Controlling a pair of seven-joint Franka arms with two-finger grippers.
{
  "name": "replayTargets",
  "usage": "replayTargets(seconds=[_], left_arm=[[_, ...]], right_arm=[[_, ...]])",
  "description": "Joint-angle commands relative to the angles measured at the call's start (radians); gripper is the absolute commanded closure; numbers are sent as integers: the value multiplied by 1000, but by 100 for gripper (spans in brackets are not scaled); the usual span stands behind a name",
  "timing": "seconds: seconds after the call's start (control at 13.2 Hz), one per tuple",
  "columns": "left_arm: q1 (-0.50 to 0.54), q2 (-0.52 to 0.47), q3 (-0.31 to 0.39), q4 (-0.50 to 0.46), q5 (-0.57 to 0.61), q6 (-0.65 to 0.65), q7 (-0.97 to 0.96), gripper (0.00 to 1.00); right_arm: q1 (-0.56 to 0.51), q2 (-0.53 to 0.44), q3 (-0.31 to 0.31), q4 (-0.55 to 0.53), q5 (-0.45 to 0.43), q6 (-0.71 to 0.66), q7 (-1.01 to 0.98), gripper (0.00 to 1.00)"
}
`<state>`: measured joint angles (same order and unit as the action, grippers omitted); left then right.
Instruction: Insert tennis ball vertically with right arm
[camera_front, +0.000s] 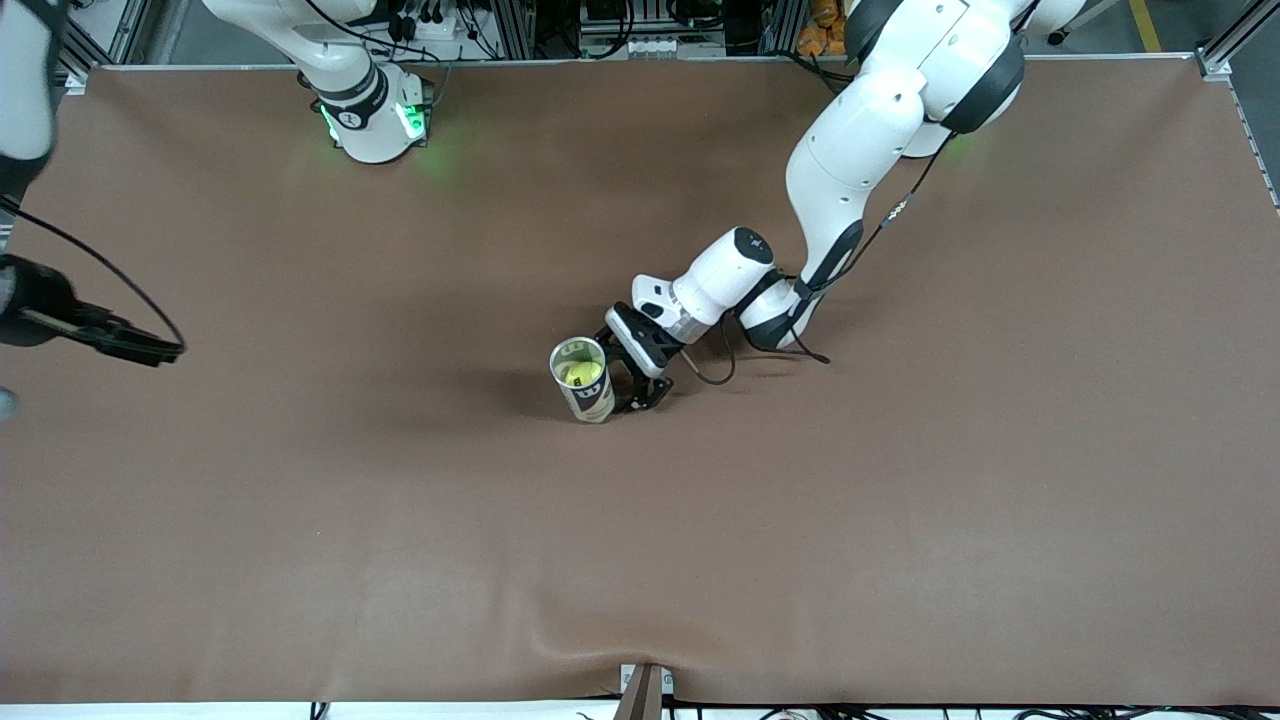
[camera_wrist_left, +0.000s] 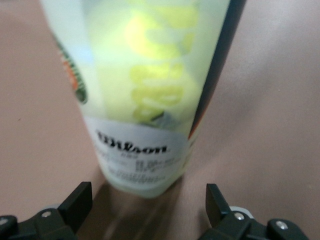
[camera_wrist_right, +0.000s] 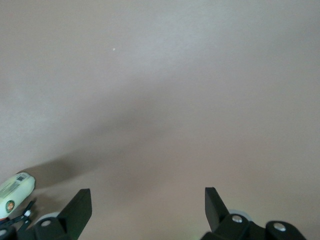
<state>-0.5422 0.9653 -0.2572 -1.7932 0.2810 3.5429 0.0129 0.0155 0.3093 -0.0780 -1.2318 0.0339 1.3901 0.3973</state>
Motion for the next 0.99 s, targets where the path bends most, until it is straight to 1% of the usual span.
replayTargets(seconds=[0.0, 0.08, 0.23, 0.46, 0.61, 0.68, 0.76, 0.84, 0.91], left_arm=[[31, -102, -4, -126, 10, -5, -36, 0], [31, -121, -7, -144, 10, -10, -59, 0], [42, -164, -19, -169, 9, -64, -112, 0], [59, -195, -20, -176, 7, -114, -152, 0], [86, -241, -37, -167, 6, -241, -232, 0], [93, -276, -40, -167, 6, -301, -278, 0], [109, -301, -43, -169, 7, -338, -289, 0], [132, -325, -46, -173, 6, -375, -292, 0], [154, -355, -66, -175, -3, -433, -292, 0]], right_arm=[[-26, -33, 29, -12, -3, 0, -27, 0], [-22, -33, 33, -12, -3, 1, -32, 0], [-8, -32, 34, -11, -8, 10, -32, 0], [-3, -32, 34, -11, -11, 15, -32, 0], [0, -38, 31, -23, -2, 39, -32, 0], [20, -68, 24, -65, -2, 91, -32, 0], [41, -106, 8, -152, -6, 137, -34, 0], [55, -146, 1, -214, -6, 198, -32, 0], [53, -192, 4, -271, -6, 261, -34, 0]])
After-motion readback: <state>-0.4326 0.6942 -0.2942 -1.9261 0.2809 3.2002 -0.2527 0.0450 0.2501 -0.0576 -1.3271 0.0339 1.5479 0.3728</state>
